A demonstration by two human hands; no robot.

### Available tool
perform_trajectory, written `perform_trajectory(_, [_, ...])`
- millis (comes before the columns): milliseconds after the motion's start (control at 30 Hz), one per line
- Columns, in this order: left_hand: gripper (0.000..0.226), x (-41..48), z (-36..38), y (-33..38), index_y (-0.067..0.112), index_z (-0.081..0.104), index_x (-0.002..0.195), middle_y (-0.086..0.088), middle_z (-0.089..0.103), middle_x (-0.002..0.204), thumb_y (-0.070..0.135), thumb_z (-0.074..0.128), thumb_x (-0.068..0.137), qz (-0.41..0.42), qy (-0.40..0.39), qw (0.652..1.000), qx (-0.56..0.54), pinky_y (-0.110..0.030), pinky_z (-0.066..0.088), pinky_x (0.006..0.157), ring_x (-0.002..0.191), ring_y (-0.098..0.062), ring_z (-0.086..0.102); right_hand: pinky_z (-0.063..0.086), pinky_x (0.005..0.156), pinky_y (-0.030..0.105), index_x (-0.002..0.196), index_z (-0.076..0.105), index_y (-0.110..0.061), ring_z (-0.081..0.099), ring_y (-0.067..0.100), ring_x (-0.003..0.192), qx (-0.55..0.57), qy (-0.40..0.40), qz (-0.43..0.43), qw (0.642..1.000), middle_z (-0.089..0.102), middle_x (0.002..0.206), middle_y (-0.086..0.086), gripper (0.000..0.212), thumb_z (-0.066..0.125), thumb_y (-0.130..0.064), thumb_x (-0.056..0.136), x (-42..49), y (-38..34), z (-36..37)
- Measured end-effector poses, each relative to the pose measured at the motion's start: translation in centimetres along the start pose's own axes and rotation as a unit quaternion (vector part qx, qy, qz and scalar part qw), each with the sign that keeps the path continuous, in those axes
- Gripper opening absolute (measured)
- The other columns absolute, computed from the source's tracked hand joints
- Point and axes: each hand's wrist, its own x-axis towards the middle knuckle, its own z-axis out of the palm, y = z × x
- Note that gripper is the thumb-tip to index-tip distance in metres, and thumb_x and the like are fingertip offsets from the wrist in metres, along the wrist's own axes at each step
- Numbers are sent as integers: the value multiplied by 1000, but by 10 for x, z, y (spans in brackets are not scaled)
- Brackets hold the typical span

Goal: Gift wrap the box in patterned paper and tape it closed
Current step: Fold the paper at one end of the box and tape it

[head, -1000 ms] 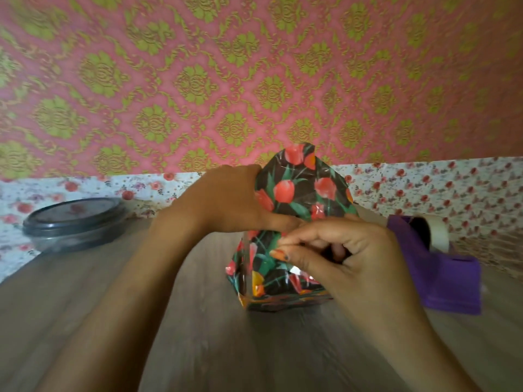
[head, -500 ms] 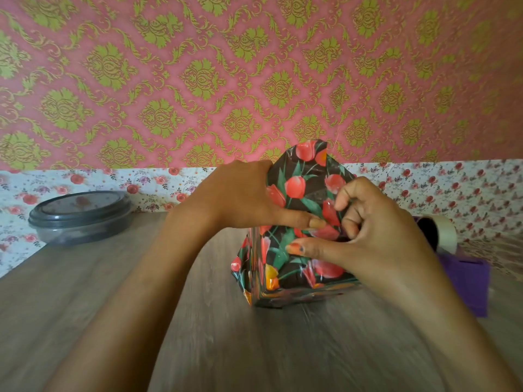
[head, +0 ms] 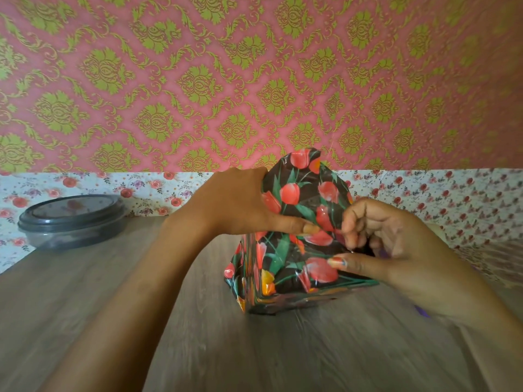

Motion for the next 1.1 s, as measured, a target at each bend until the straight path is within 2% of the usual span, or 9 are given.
perform_trajectory(100, [93,1,0,-3,32,56,110,13,66,101,90,60,38,-3,-6,1000,-1,-31,47,87,90,-13,62,46,65,13,63,61,-29,56,5,69,81,15,-7,997,64,70,-7,39,75,5,51,-9,9,-15])
perform_trajectory(200, [93,2,-1,-6,38,53,107,17,64,98,89,49,30,-13,-9,1000,-10,-28,44,82,90,-12,62,51,63,16,67,64,-25,61,7,69,86,170,46,981,68,70,-5,36,79,3,50,-16,33,-41])
perform_trajectory(367, [79,3,-1,-6,43,49,88,27,54,82,91,43,26,-6,-8,1000,-13,-26,36,72,75,0,54,41,71,30,93,59,-13,56,17,81,-96,477,197,851,65,95,8,10,64,-9,85,-31,89,-108])
perform_trajectory(467, [81,6,1,-7,44,48,89,29,55,82,92,43,25,-5,-4,1000,-22,-24,37,68,74,8,51,41,85,37,109,58,-7,54,23,100,-148,381,339,847,60,114,12,35,62,-34,88,-36,113,-131])
perform_trajectory(567, [93,6,2,-8,44,49,105,28,55,82,92,41,25,2,3,1000,-10,-12,34,62,71,8,51,41,73,31,98,62,-7,56,19,83,-117,272,412,862,62,98,7,32,66,-36,84,-29,117,-131])
perform_trajectory(667, [99,6,2,-8,42,51,111,28,56,81,92,41,26,2,9,1000,-6,-9,33,60,69,7,53,39,53,26,101,59,-3,55,14,67,-67,350,375,856,61,86,6,34,78,-11,74,-26,130,-126])
perform_trajectory(867, [100,6,2,-10,42,51,112,26,58,86,93,39,26,4,8,1000,-9,-11,34,62,73,6,53,52,82,42,110,58,5,62,27,91,192,535,299,766,65,105,14,42,74,-1,72,-27,152,-117])
perform_trajectory(933, [98,6,2,-9,42,52,110,27,57,86,93,40,27,1,9,1000,-11,-9,31,62,73,7,51,50,70,34,89,60,0,59,20,76,217,557,277,752,64,85,7,16,66,4,75,-31,150,-108])
perform_trajectory(1100, [100,6,3,-8,40,52,113,28,55,83,91,40,27,-4,14,1000,-7,-10,31,61,70,8,50,41,56,28,64,41,-17,50,12,62,195,572,209,769,50,70,-4,33,56,11,74,-53,144,-77])
